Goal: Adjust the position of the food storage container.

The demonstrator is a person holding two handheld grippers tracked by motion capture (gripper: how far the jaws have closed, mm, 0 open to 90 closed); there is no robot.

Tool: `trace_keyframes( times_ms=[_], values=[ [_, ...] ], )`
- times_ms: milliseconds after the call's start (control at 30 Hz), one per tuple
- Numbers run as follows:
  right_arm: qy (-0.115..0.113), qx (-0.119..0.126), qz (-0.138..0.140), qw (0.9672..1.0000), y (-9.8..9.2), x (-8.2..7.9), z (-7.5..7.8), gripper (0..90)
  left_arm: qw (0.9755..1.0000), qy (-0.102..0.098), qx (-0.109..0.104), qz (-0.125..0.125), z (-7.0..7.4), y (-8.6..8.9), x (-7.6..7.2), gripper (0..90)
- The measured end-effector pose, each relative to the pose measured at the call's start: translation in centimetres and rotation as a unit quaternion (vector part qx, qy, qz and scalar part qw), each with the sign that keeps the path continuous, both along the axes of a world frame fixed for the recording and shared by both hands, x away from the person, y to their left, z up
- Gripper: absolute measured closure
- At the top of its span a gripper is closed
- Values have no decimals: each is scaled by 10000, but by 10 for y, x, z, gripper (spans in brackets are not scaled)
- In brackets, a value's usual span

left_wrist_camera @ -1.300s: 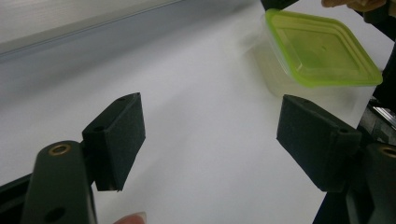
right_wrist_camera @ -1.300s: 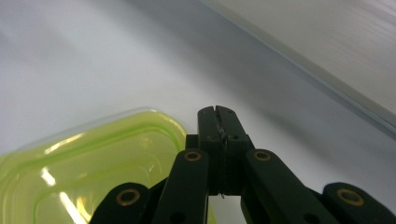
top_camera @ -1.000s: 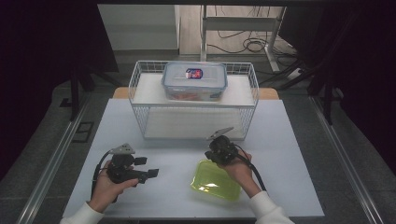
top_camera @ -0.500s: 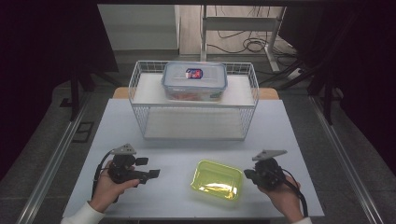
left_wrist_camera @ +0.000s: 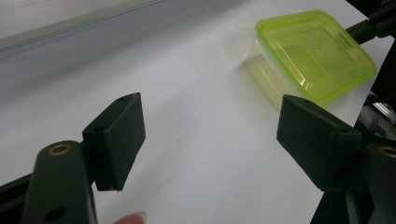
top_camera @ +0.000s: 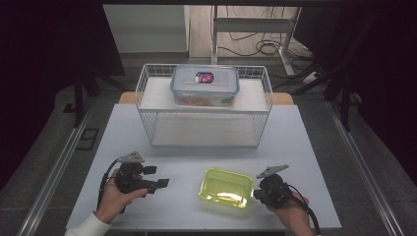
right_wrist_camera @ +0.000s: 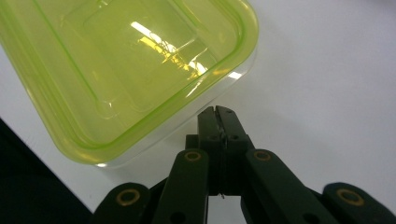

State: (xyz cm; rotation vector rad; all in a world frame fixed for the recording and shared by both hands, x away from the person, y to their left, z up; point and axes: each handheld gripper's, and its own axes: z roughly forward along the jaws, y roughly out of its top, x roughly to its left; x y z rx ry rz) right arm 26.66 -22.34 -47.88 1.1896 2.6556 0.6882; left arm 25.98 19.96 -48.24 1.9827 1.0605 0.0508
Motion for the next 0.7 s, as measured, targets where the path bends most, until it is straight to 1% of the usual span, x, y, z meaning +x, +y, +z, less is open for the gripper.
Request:
trace_keyframes(
  times_ms=[267, 433, 500, 600, 700],
  values=[
    [-6, -54, 110, 9999, 23, 21, -4, 894, 10000, 12, 5, 44, -1, 2, 0, 231],
    [-40, -25, 164, 9999, 39, 32, -6, 895, 10000, 28, 31, 35, -2, 1, 1, 231],
    [-37, -38, 266, 9996, 45, 34, -7, 894, 10000, 33, 45, 36, -3, 1, 1, 230],
    [-57, -59, 323, 9994, 52, 35, -9, 894, 10000, 40, 48, 47, -3, 2, 2, 230],
    [-64, -32, 324, 9995, 50, 34, -8, 894, 10000, 23, 32, 71, -3, 2, 1, 230]
  ],
)
